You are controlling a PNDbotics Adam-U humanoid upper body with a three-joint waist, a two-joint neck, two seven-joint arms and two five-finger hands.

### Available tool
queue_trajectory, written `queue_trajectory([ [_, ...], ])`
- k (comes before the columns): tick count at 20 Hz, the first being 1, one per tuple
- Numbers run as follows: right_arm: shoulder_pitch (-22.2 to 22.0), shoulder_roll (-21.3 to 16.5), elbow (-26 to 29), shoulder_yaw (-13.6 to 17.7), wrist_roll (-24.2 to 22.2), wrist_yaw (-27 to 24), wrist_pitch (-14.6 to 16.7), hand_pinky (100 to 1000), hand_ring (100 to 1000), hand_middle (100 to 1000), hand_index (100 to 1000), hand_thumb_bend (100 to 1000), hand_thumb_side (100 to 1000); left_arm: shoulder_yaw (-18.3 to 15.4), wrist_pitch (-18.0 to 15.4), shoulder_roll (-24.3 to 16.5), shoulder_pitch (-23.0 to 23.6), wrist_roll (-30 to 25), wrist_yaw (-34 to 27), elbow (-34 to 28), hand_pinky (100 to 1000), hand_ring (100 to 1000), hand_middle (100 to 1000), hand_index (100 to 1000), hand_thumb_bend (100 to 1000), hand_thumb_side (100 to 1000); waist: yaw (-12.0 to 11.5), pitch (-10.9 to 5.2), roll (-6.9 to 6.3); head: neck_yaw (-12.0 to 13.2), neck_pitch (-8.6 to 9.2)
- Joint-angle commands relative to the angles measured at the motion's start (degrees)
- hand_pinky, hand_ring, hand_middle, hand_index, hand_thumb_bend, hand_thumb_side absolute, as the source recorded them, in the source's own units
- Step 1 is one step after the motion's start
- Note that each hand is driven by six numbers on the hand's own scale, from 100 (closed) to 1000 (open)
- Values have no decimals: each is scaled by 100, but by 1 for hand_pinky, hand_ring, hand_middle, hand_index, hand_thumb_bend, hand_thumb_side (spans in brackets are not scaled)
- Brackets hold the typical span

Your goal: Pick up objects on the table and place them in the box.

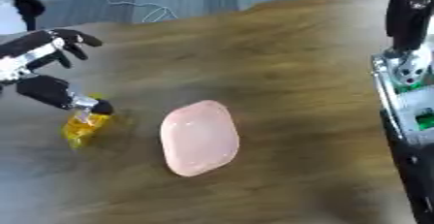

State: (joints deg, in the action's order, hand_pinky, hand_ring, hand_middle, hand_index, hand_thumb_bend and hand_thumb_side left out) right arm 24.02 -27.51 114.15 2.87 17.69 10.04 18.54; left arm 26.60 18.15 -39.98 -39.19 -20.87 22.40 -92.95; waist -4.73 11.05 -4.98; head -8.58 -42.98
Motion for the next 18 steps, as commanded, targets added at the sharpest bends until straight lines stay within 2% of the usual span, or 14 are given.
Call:
queue_trajectory([
  [1, 8, -147, 44, 51, 0, 10, -24, 640, 773, 812, 830, 100, 942, -3, 22, -235, -27, -23, -139, 37, 657, 782, 854, 909, 1000, 535, -24, -118, 5, -43, 83],
  [10, -28, -200, 44, 69, -3, 17, -25, 640, 772, 812, 829, 100, 938, 26, 190, -222, 213, -176, -630, 387, 655, 779, 851, 911, 1000, 524, -44, -152, -34, -47, 77],
  [12, -22, -202, 44, 68, -6, 16, -23, 640, 772, 812, 829, 100, 934, 59, 226, -205, 236, -204, -773, 444, 637, 778, 850, 911, 1000, 523, -40, -148, -35, -46, 84],
  [13, -18, -203, 44, 68, -9, 15, -20, 640, 772, 812, 829, 100, 938, 73, 241, -187, 248, -210, -827, 470, 599, 777, 849, 910, 1000, 524, -37, -145, -35, -48, 89],
  [18, -3, -194, 44, 71, -5, -2, -5, 640, 771, 809, 828, 100, 947, 43, 287, 58, 299, -173, -936, 626, 572, 769, 850, 910, 1000, 525, -16, -127, -21, -86, 103],
])
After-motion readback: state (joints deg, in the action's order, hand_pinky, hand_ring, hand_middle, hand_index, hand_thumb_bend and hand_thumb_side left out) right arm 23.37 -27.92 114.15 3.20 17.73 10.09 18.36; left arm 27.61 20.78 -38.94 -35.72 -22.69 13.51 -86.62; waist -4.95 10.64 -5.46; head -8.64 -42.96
